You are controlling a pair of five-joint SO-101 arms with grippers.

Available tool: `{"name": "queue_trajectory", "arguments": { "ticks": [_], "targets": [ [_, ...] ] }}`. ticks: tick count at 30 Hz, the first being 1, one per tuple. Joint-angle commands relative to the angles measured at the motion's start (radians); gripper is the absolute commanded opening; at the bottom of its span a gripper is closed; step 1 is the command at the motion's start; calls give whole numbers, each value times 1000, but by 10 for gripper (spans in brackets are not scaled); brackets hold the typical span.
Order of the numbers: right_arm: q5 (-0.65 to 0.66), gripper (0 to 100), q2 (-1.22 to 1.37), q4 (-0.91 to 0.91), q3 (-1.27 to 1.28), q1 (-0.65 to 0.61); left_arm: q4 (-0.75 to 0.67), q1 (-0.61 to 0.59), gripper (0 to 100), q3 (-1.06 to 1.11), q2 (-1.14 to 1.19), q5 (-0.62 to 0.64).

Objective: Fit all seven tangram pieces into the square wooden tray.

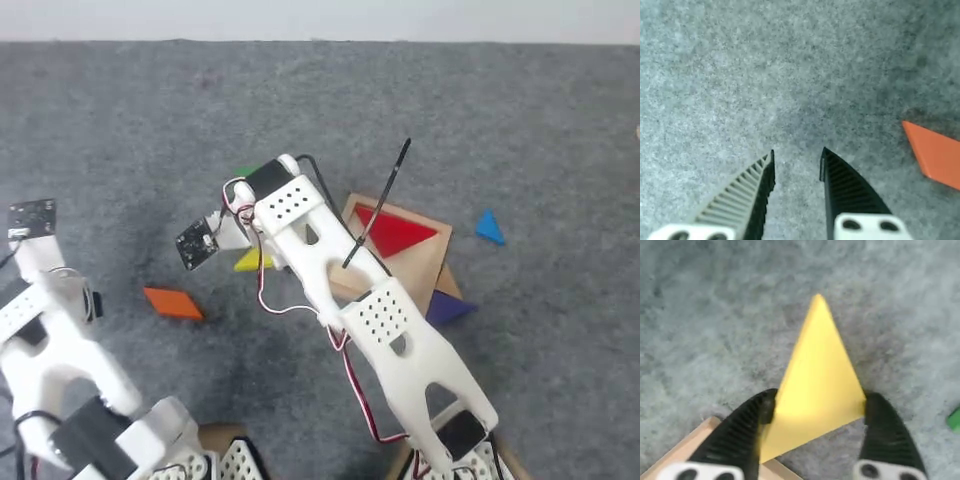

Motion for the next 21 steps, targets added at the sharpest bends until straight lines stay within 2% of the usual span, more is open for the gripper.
{"name": "queue_trajectory", "arguments": {
  "ticks": [1, 14, 21],
  "targets": [
    [-48, 47, -10, 44, -52, -7, -15, -3, 148, -5, -43, -12],
    [-160, 72, -116, 50, -83, 15, -18, -3, 148, -5, -43, -12],
    [-166, 72, -125, 48, 66, 85, -18, -2, 148, -5, -43, -12]
  ]
}}
